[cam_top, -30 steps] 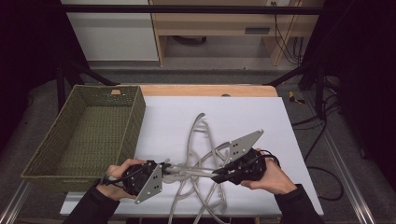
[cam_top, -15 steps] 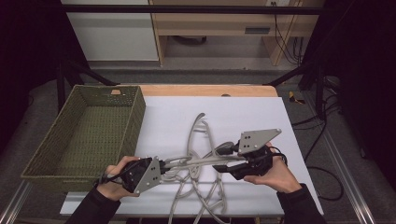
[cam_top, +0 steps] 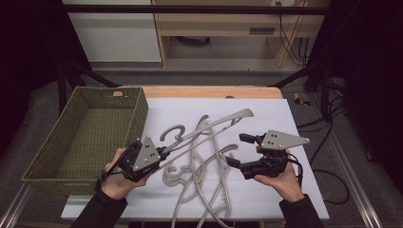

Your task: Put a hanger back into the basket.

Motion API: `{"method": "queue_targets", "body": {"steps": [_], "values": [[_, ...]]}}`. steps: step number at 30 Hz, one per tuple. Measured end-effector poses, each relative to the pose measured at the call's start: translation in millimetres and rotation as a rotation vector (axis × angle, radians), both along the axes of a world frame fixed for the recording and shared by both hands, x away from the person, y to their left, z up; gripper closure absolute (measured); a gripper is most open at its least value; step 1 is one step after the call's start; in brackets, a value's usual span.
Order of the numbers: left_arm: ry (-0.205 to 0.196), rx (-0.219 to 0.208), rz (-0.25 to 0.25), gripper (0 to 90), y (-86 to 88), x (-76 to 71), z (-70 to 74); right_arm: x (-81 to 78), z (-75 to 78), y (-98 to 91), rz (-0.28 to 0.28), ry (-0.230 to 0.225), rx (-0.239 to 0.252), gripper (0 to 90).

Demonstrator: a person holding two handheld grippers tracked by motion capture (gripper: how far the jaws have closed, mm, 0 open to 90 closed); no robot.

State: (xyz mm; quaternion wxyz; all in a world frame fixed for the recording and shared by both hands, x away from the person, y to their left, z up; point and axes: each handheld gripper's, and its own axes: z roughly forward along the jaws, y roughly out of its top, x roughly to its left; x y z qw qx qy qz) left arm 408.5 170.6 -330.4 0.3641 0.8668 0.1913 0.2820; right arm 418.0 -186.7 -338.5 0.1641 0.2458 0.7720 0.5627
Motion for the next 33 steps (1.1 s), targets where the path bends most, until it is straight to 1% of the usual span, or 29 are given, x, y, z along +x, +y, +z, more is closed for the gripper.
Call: {"method": "queue_targets", "body": {"steps": [5, 6, 9, 10, 11, 12, 15, 18, 19, 20, 22, 23, 25, 29, 31, 33], "values": [[0.024, -0.044, 0.023, 79.9, 5.5, 2.1, 8.8, 2.6, -17.3, -10.3, -0.102, 0.026, 0.039, 12.4], [0.029, -0.041, 0.019, 79.9, 7.7, 2.0, 12.3, 2.6, -20.1, -12.8, -0.120, 0.030, 0.039, 12.0], [0.027, -0.079, 0.023, 79.9, 12.3, 0.3, 22.7, 1.5, -26.9, -19.4, -0.180, 0.025, 0.036, 10.5], [0.022, -0.095, 0.028, 79.9, 13.7, -0.3, 26.5, 1.1, -28.8, -21.0, -0.201, 0.029, 0.038, 9.7], [0.018, -0.110, 0.034, 79.9, 15.3, -0.8, 30.7, 0.9, -30.3, -23.4, -0.217, 0.022, 0.031, 9.3], [0.011, -0.118, 0.036, 79.9, 17.7, -1.1, 35.3, 0.4, -31.6, -25.2, -0.231, 0.024, 0.031, 9.0], [-0.002, -0.145, 0.050, 79.9, 26.5, -0.9, 49.1, -0.7, -34.9, -30.4, -0.246, 0.024, 0.030, 8.1], [-0.010, -0.156, 0.073, 79.9, 37.5, 0.6, 61.4, -2.0, -38.6, -35.2, -0.264, 0.038, 0.032, 7.9], [-0.013, -0.147, 0.080, 79.9, 41.8, 1.4, 65.0, -1.7, -39.7, -36.7, -0.262, 0.036, 0.027, 7.9], [-0.011, -0.151, 0.091, 79.9, 46.2, 2.6, 67.8, -2.0, -40.2, -37.4, -0.266, 0.046, 0.028, 7.9], [-0.005, -0.154, 0.104, 79.9, 56.4, 5.5, 73.1, -2.1, -40.9, -38.6, -0.268, 0.047, 0.027, 7.9], [0.002, -0.173, 0.107, 79.9, 61.6, 7.3, 75.3, -2.1, -41.0, -38.5, -0.275, 0.048, 0.029, 7.8], [0.002, -0.179, 0.109, 79.9, 71.0, 10.1, 79.7, -2.5, -40.9, -38.7, -0.275, 0.045, 0.027, 7.5], [0.011, -0.169, 0.137, 79.9, 85.4, 12.9, 88.7, -3.4, -39.9, -40.2, -0.277, 0.041, 0.028, 7.3], [0.005, -0.181, 0.145, 79.9, 91.1, 12.2, 92.6, -3.0, -39.9, -40.7, -0.280, 0.041, 0.035, 7.2], [-0.007, -0.194, 0.162, 79.9, 98.9, 11.6, 96.7, -3.2, -40.1, -41.6, -0.283, 0.041, 0.033, 7.1]]}}
